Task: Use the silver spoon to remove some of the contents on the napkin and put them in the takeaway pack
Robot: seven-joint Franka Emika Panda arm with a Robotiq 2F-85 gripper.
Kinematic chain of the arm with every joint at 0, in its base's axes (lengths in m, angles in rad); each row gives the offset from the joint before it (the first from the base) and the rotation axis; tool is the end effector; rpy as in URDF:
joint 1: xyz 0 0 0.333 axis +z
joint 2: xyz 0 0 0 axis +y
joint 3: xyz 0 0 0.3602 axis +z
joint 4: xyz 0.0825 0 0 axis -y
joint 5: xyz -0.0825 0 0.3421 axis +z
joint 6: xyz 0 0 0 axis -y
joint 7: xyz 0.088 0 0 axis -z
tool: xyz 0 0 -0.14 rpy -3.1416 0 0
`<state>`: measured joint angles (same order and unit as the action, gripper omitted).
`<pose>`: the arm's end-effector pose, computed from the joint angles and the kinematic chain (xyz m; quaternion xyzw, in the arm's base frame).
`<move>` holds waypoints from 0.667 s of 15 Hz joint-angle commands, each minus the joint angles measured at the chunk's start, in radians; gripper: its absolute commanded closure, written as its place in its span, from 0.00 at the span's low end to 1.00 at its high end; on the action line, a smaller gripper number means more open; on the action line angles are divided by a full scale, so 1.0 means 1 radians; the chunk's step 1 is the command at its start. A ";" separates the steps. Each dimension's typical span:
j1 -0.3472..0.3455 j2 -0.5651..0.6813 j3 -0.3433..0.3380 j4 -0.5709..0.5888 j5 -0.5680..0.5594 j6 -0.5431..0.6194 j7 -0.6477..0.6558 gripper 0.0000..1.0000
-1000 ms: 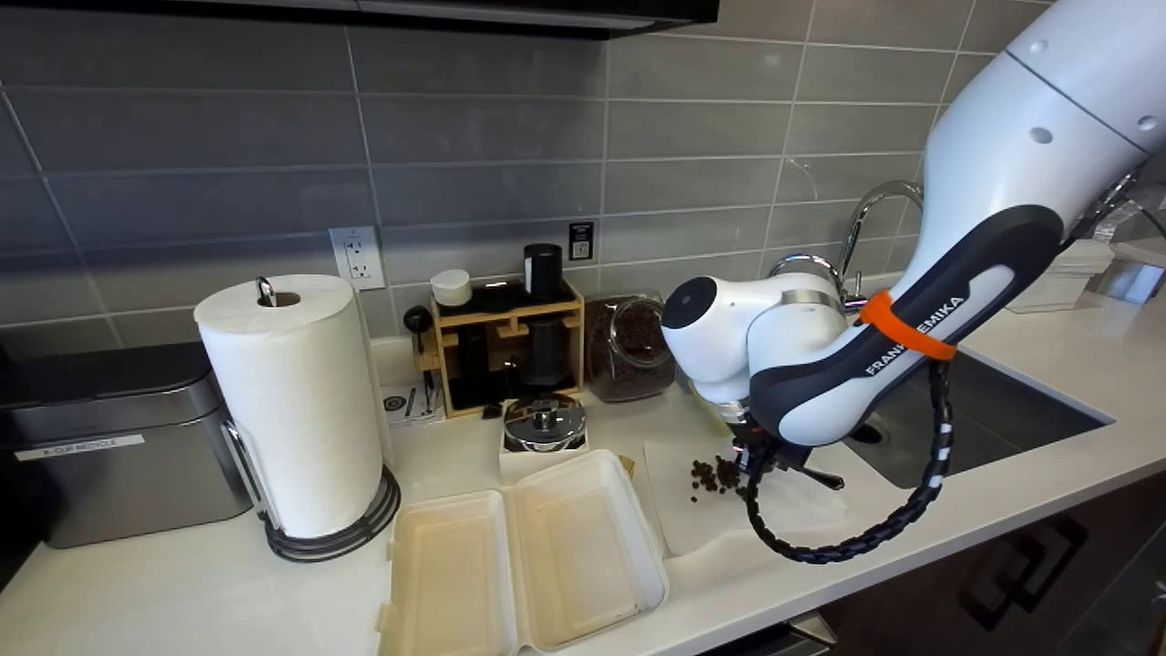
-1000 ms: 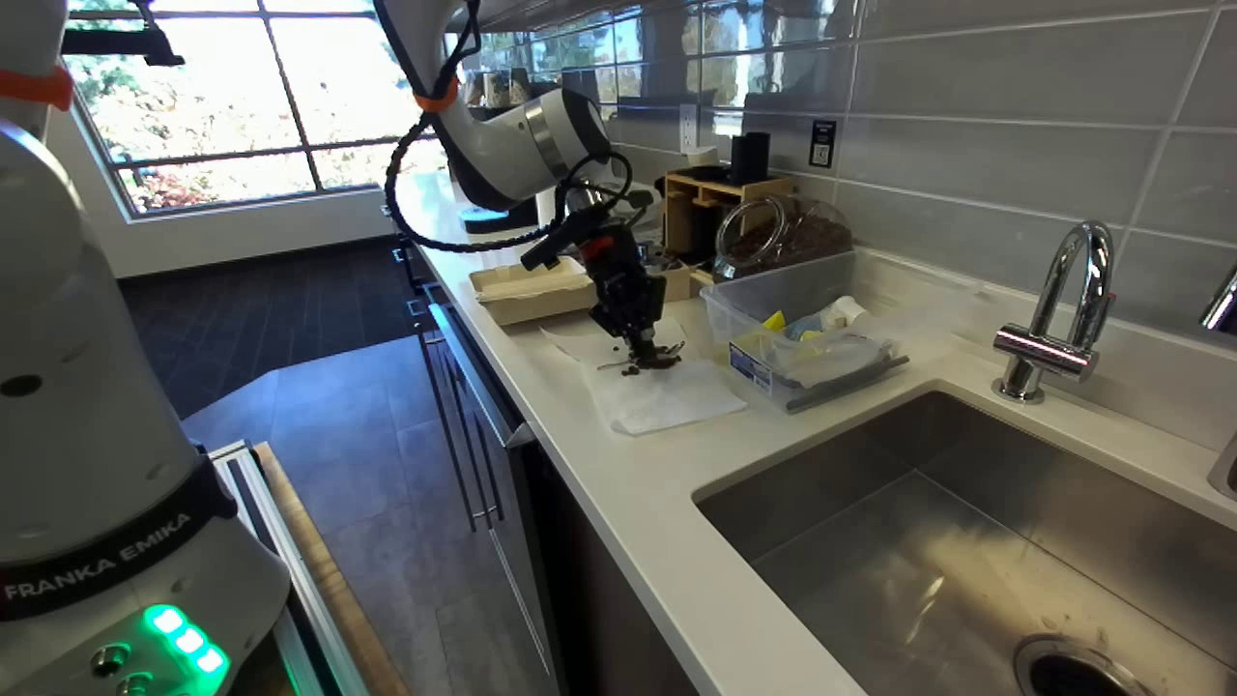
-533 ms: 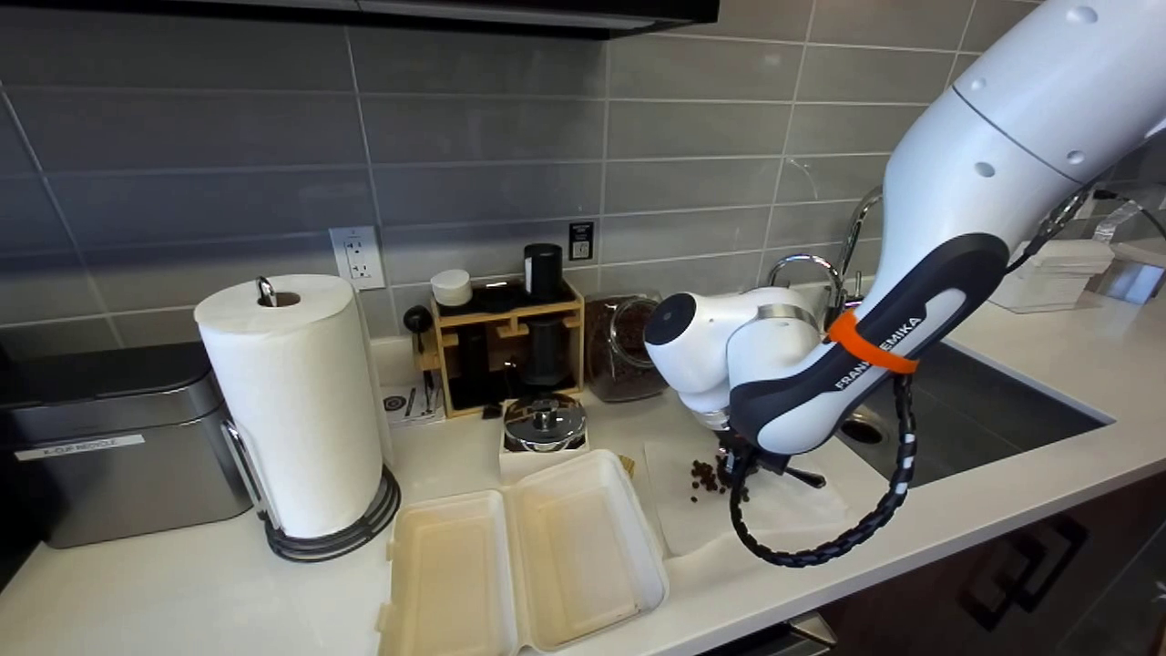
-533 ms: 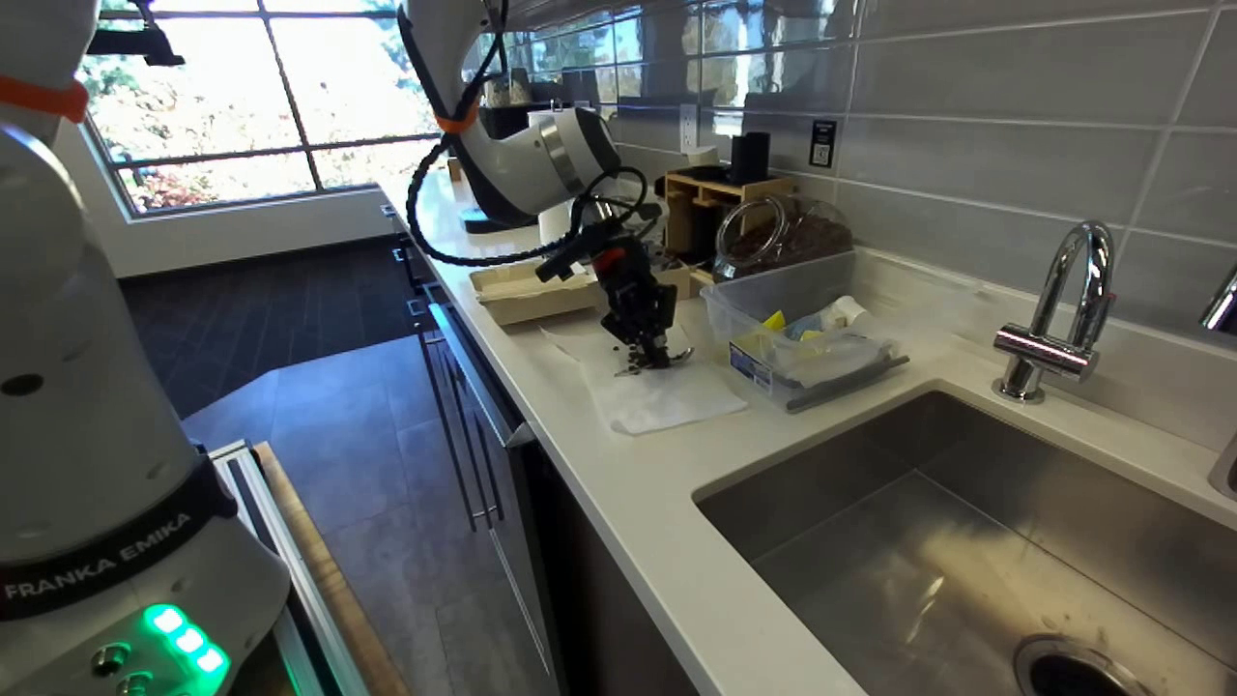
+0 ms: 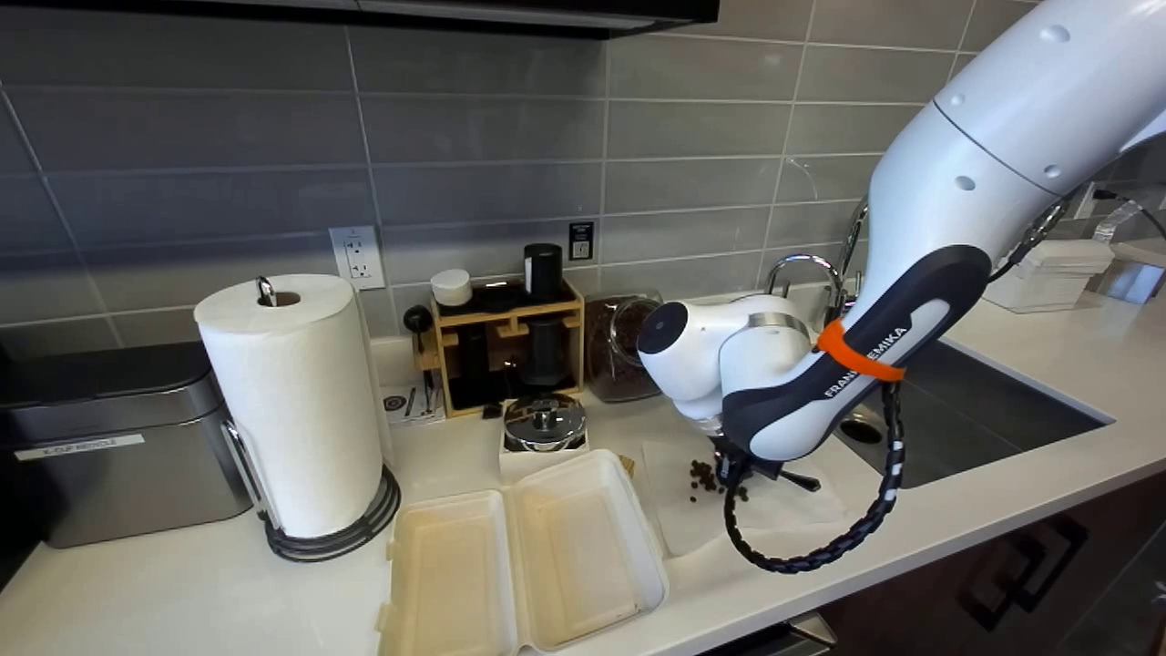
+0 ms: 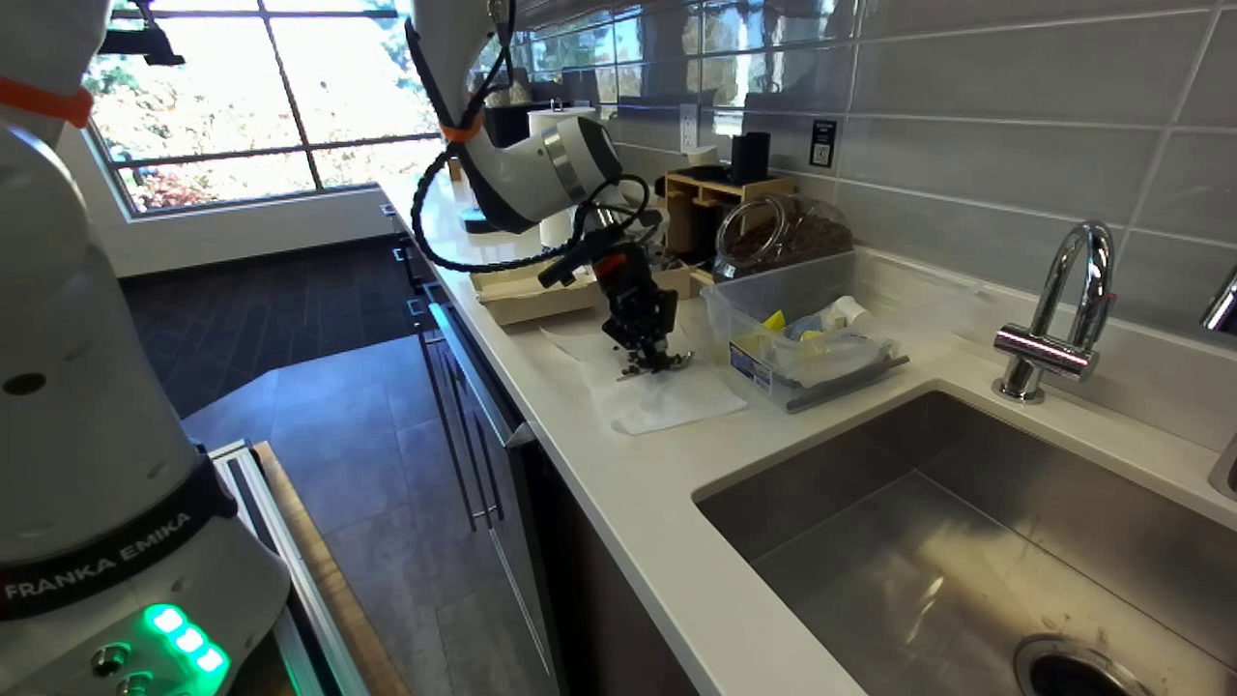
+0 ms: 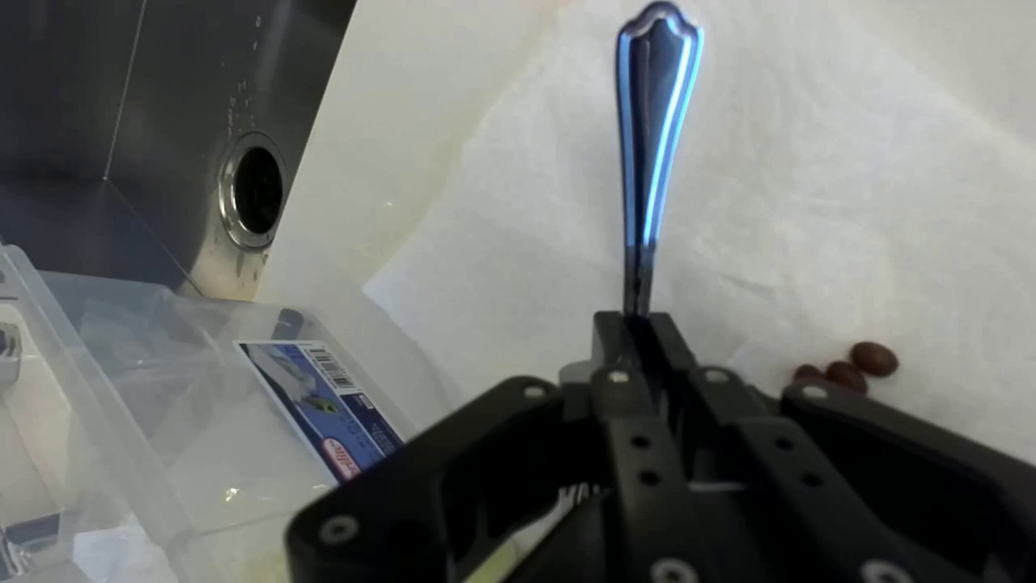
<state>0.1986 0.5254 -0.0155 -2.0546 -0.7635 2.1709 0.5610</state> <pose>0.5438 0.0545 0.2043 0.9417 0.0934 -0.0810 0.3129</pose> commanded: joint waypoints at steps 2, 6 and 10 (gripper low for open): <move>0.012 0.011 -0.003 0.012 -0.005 -0.004 -0.022 0.98; 0.009 -0.005 0.004 0.001 0.003 0.002 -0.043 0.98; 0.008 -0.020 0.009 -0.008 0.006 0.007 -0.059 0.98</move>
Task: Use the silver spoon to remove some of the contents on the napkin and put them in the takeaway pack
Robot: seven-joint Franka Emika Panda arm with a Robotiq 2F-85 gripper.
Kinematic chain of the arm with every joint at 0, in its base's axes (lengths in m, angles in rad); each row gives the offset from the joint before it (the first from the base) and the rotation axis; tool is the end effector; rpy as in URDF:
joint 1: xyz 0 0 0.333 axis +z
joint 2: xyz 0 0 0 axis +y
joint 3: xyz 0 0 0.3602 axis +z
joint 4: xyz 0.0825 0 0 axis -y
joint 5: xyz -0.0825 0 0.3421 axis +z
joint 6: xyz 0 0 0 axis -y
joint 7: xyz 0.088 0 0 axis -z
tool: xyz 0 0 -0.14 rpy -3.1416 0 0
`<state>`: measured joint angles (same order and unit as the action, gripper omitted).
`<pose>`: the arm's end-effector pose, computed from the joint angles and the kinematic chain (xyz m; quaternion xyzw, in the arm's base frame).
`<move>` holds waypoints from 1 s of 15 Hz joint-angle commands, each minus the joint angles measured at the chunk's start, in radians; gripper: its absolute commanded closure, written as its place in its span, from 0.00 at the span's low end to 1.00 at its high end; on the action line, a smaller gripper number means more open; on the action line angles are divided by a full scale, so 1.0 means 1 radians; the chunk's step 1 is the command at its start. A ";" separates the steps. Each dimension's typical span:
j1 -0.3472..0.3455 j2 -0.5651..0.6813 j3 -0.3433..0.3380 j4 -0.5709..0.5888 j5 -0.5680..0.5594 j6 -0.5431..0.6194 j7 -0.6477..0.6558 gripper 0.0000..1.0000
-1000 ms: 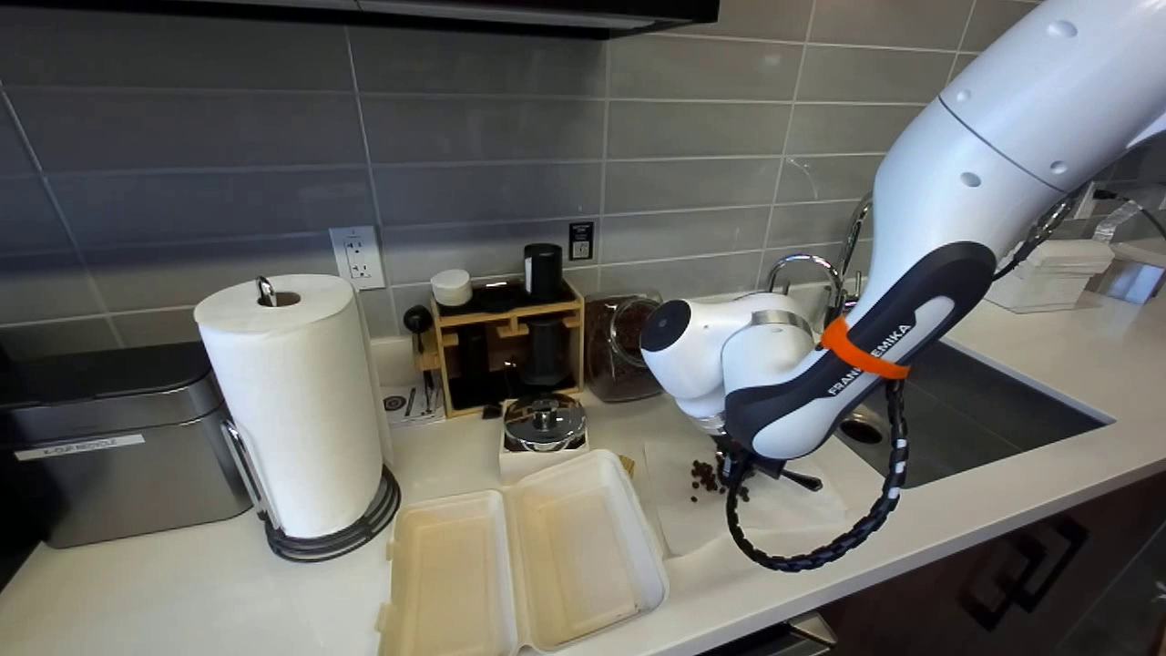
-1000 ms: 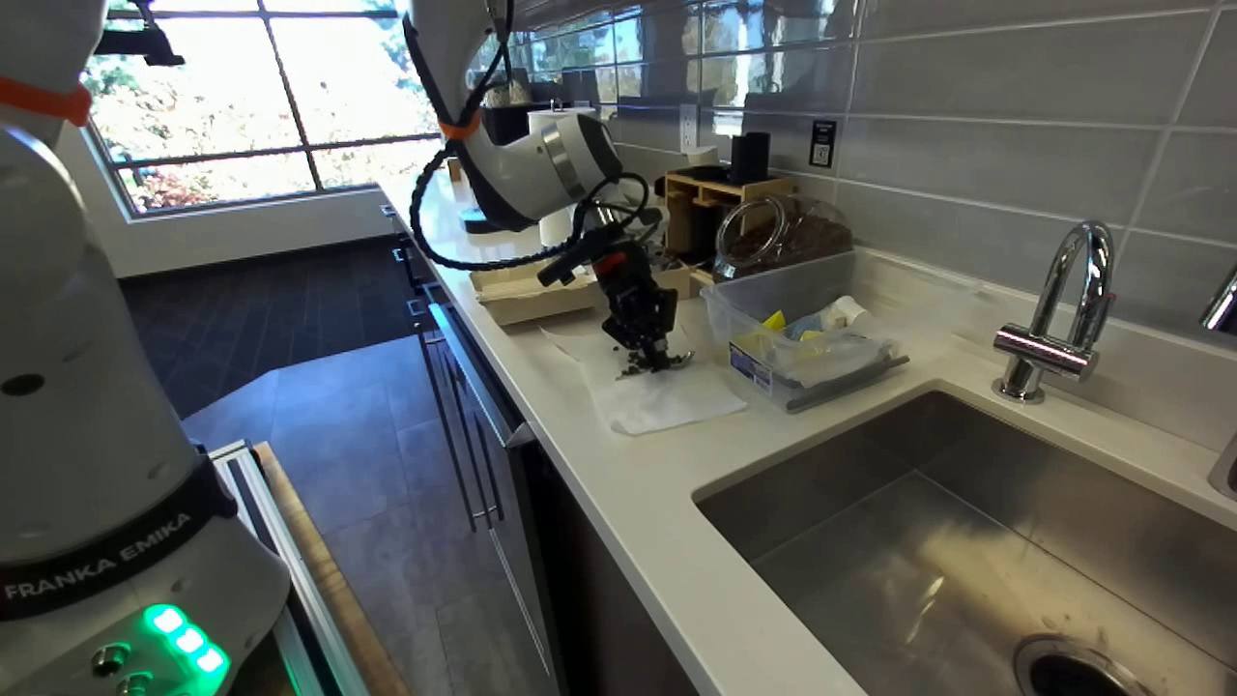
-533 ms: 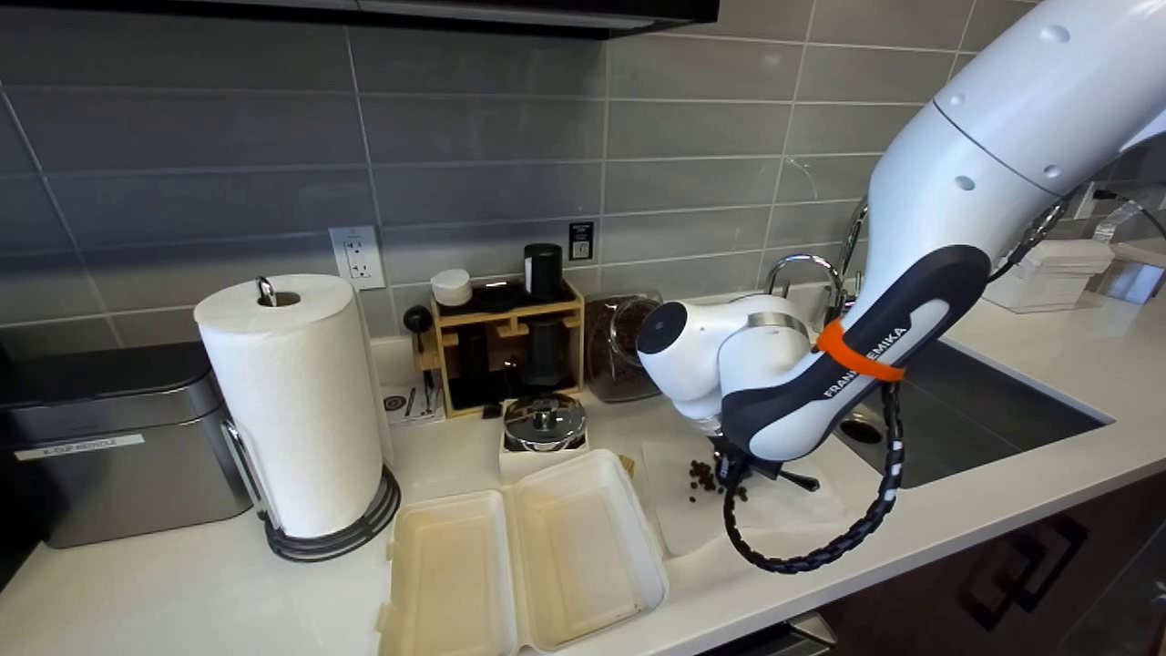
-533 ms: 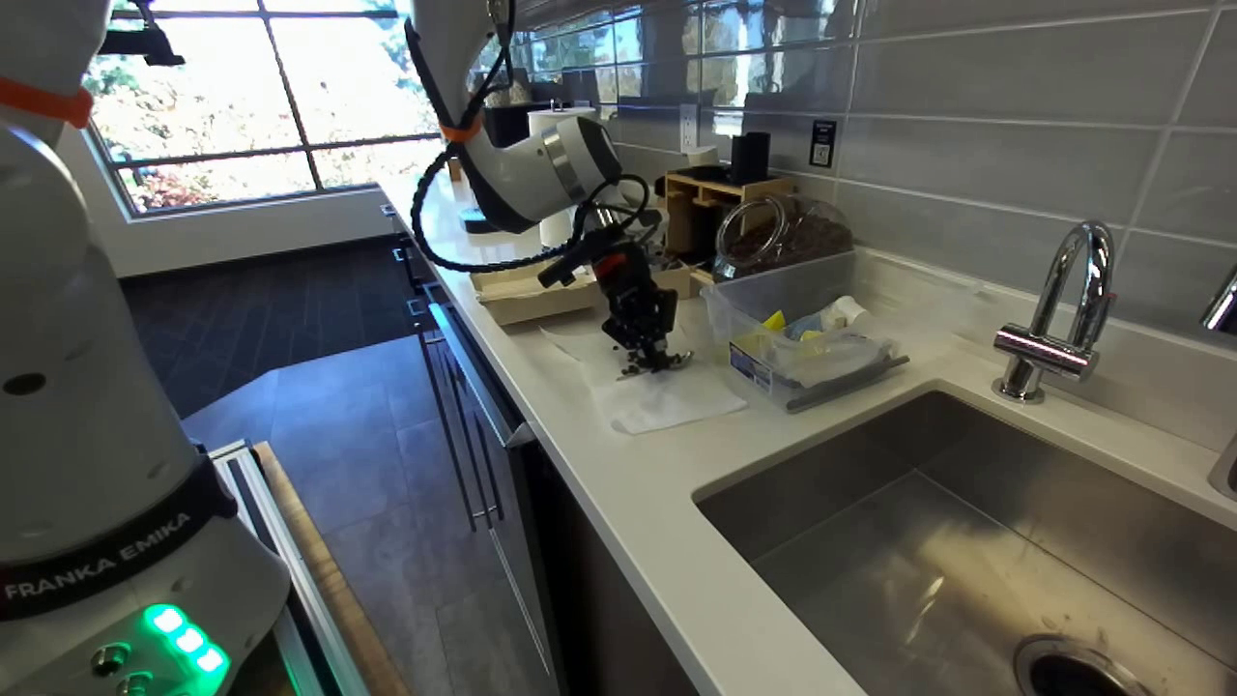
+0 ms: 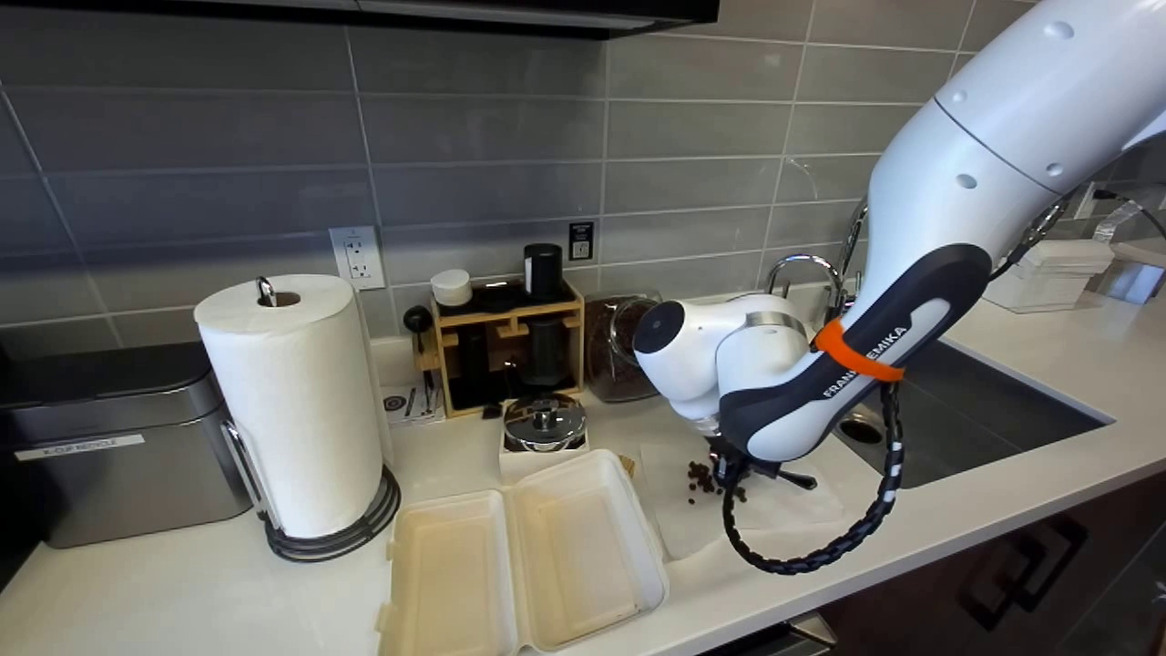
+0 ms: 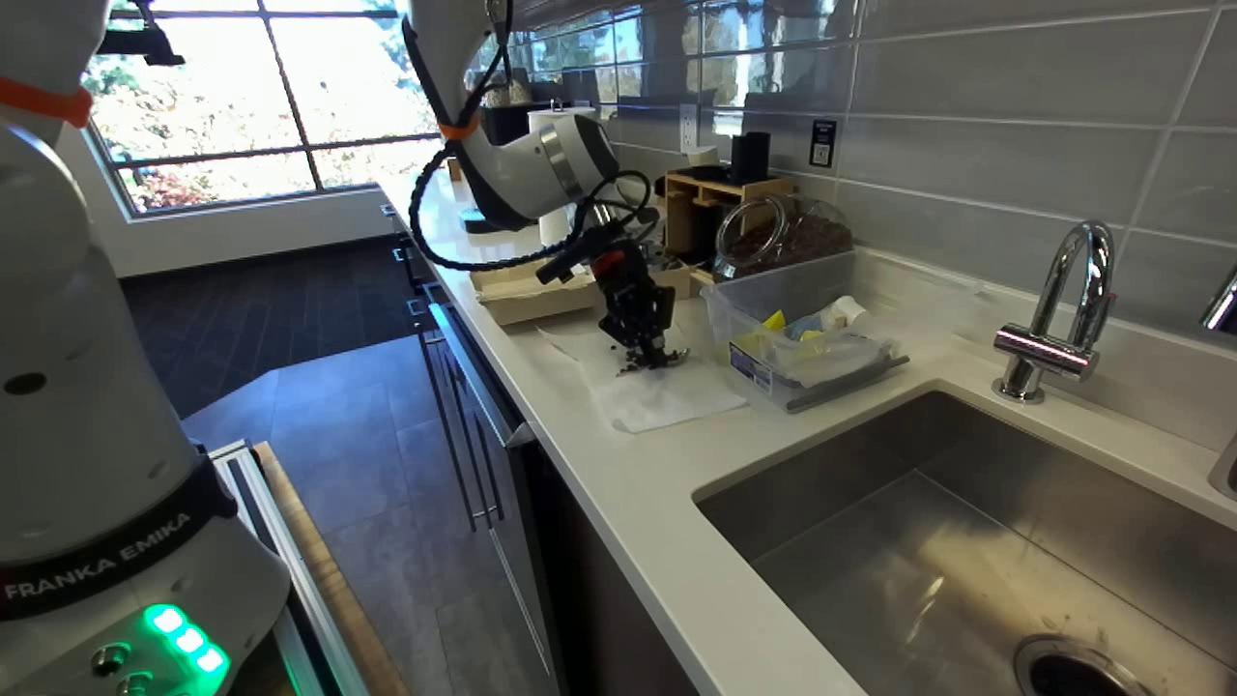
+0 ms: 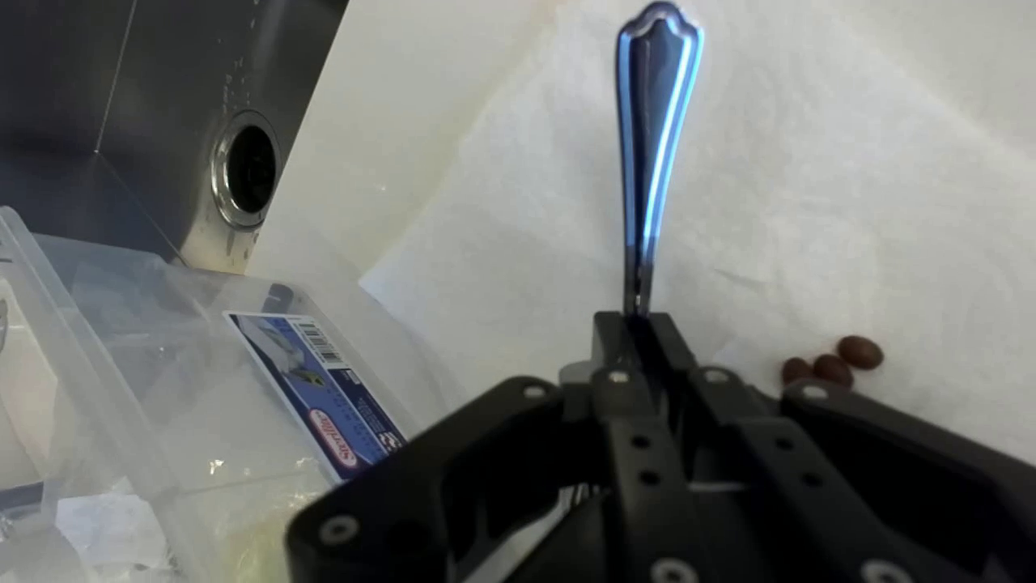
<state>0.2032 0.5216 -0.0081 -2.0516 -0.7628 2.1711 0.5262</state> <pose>0.5447 0.0614 0.2070 0.9404 0.1141 -0.0817 0.3097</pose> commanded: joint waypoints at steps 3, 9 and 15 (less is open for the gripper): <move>0.000 -0.023 0.004 -0.017 0.009 0.005 -0.040 0.98; 0.010 -0.009 -0.009 -0.011 -0.016 -0.009 -0.045 0.98; -0.001 -0.022 0.005 -0.029 -0.002 0.007 -0.093 0.98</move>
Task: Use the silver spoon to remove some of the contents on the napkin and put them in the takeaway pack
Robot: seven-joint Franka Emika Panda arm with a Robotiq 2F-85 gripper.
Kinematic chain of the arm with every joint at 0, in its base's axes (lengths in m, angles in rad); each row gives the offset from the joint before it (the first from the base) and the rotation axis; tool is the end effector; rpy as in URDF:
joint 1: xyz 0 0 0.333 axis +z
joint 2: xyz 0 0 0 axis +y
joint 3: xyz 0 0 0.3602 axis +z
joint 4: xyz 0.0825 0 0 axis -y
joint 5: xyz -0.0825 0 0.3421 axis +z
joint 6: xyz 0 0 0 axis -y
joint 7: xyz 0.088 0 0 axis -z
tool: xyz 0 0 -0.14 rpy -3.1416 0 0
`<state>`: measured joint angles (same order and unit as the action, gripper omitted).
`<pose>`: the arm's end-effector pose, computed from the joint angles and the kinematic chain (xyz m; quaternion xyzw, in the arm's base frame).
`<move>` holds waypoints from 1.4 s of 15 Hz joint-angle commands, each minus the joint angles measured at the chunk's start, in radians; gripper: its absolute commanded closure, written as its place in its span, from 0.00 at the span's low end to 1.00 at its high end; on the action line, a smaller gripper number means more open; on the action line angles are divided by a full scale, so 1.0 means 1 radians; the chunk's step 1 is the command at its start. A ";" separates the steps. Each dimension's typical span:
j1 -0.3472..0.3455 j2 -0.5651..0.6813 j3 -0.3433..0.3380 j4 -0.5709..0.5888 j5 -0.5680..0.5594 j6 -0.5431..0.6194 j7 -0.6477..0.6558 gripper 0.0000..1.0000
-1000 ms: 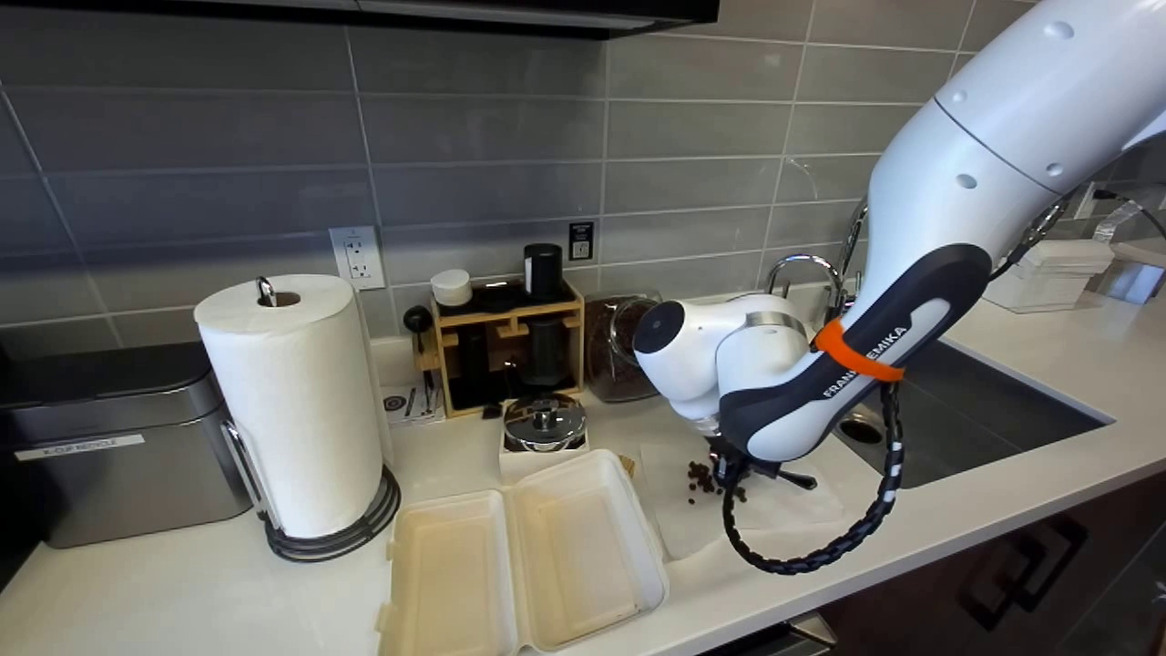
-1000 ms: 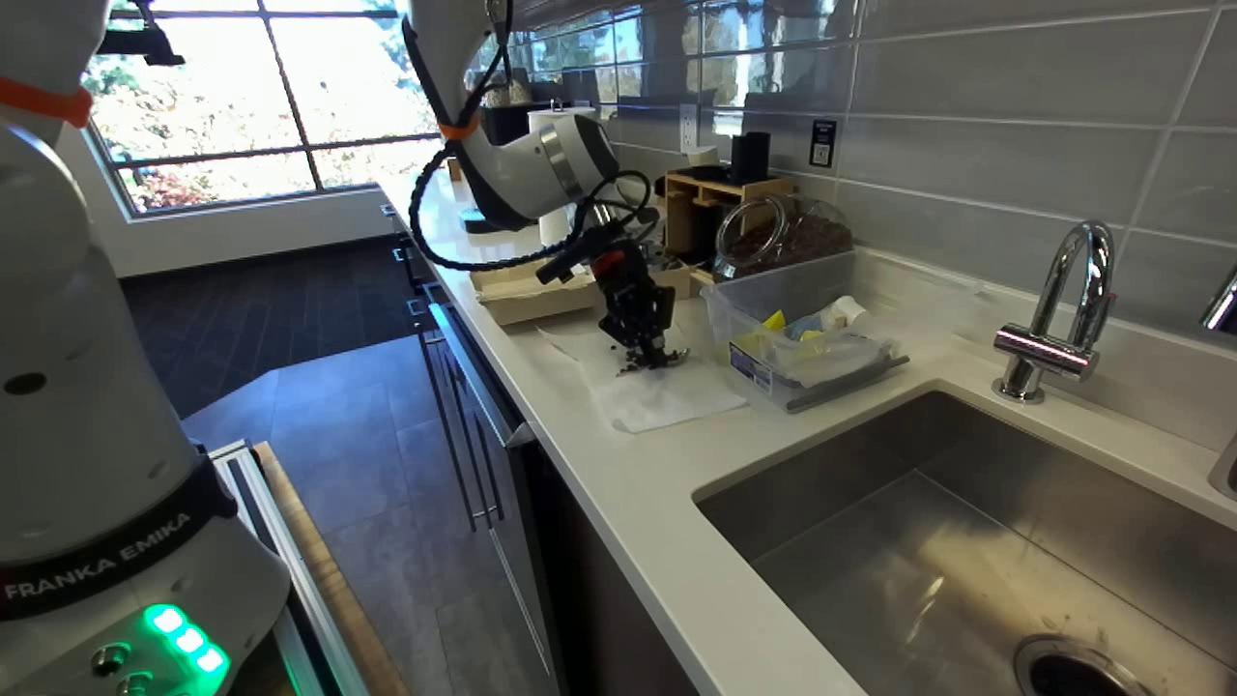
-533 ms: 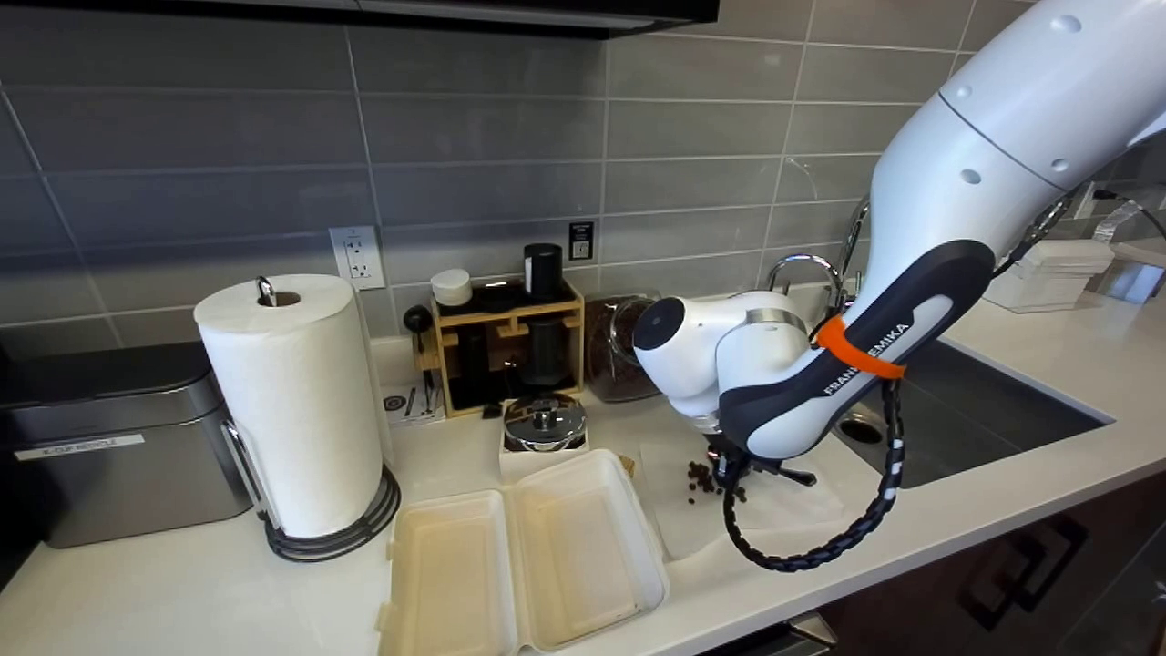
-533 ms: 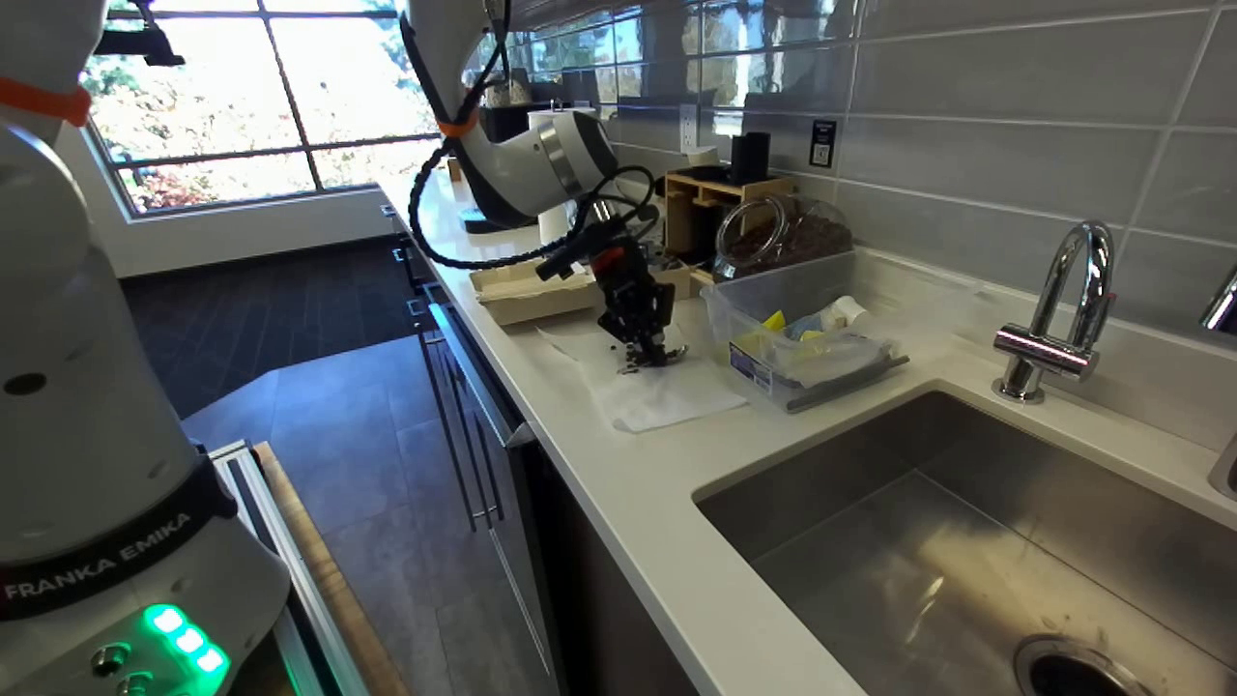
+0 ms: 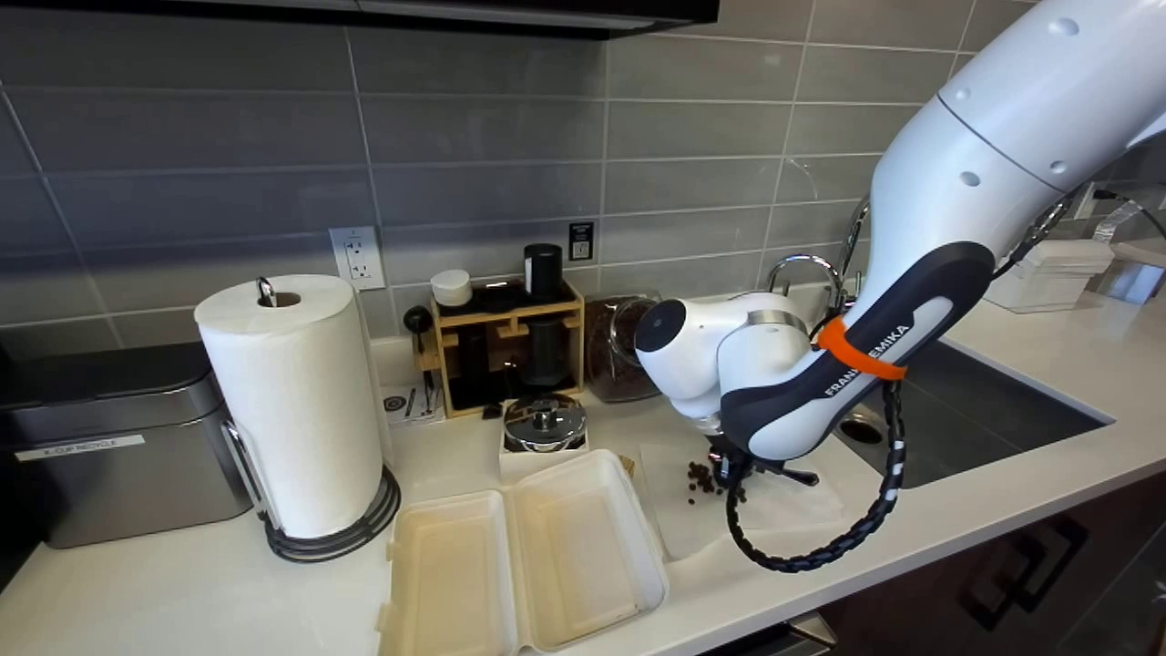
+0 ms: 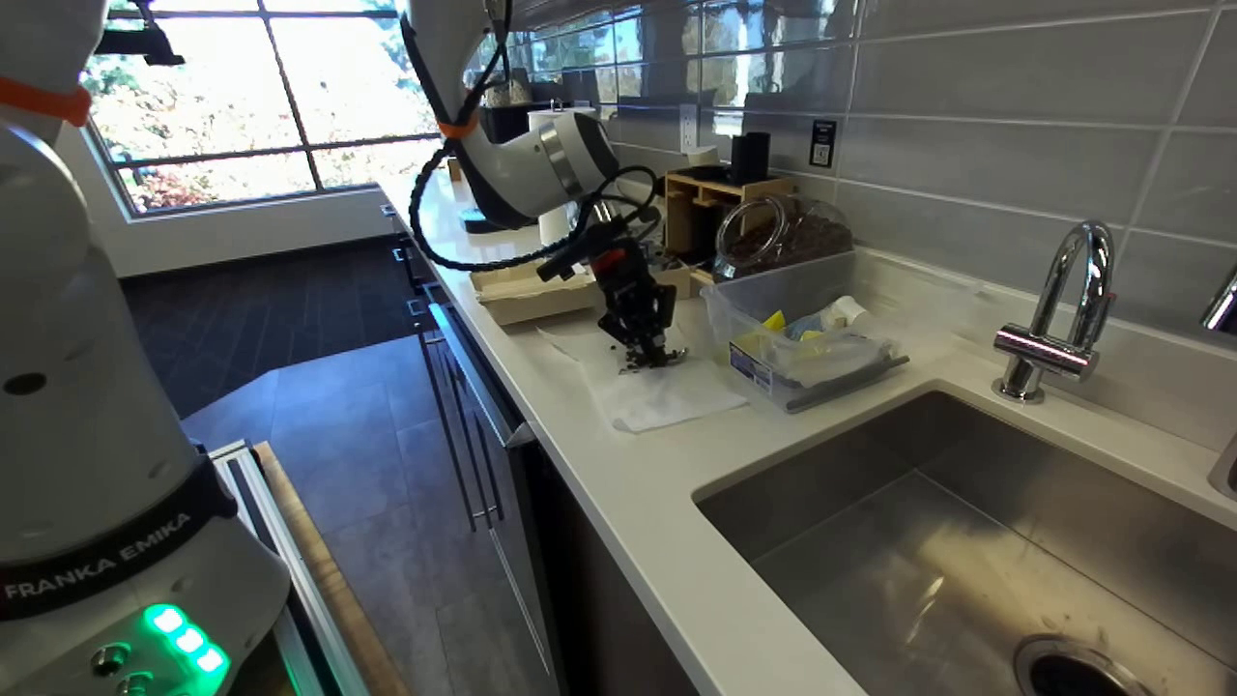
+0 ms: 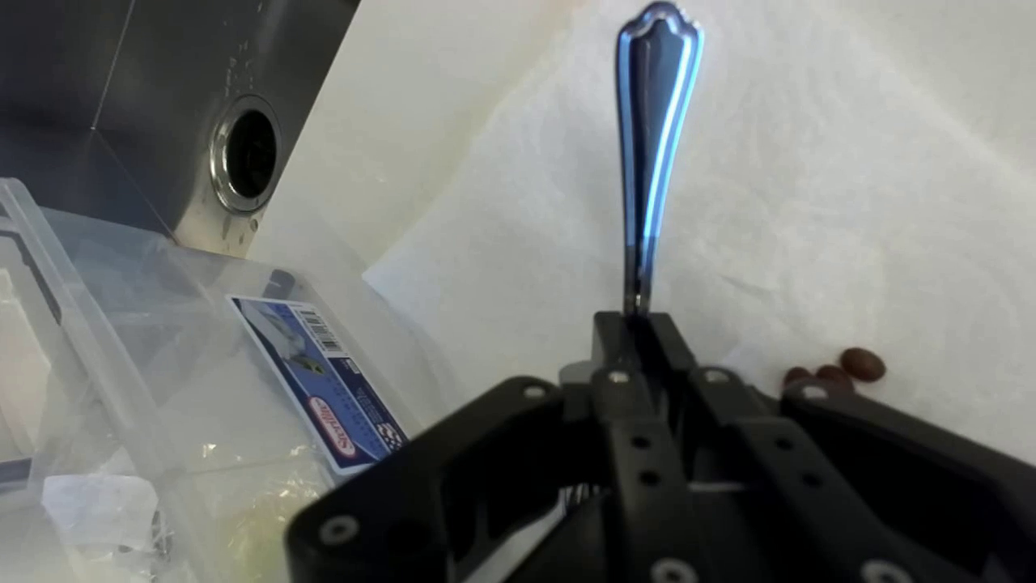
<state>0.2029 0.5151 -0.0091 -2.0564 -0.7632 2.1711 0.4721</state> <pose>0.5438 0.0604 0.2092 0.9371 0.1388 -0.0894 0.3076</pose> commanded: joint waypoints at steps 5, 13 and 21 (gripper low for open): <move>-0.008 -0.029 0.021 -0.038 0.010 0.010 -0.106 0.98; -0.038 -0.047 0.043 -0.053 0.074 0.033 -0.211 0.98; -0.082 -0.063 0.056 -0.063 0.237 0.100 -0.377 0.98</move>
